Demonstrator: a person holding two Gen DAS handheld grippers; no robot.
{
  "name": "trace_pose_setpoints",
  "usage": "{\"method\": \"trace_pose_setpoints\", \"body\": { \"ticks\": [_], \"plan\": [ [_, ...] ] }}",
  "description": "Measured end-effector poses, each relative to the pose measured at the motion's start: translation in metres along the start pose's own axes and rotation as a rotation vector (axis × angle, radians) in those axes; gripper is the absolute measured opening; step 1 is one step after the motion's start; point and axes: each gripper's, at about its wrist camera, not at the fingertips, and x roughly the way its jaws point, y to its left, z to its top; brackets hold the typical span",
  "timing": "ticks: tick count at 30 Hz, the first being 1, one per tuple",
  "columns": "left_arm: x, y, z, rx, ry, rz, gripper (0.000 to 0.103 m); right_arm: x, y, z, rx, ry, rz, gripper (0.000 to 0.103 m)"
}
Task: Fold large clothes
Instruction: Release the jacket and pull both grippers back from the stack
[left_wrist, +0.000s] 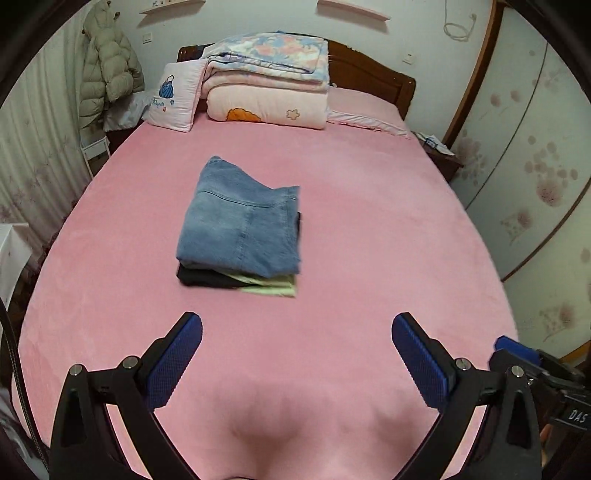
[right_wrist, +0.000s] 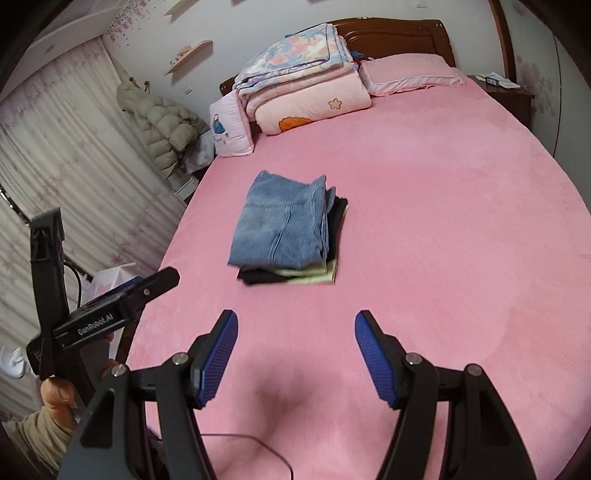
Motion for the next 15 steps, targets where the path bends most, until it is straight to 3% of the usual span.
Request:
{"method": "trace_pose_setpoints", "body": {
  "ticks": [8,15],
  "plan": [
    [-0.067,-0.072,-0.057,0.02,-0.041,0.028,0.102,-0.091,-0.02,-0.043,-0.066,0.002,0.022,0.066],
    [-0.089,-0.127,-0.11,0.051,-0.079,0.111,0.102,-0.125,-0.047,-0.078,-0.114,-0.005,-0.015,0.066]
  ]
}}
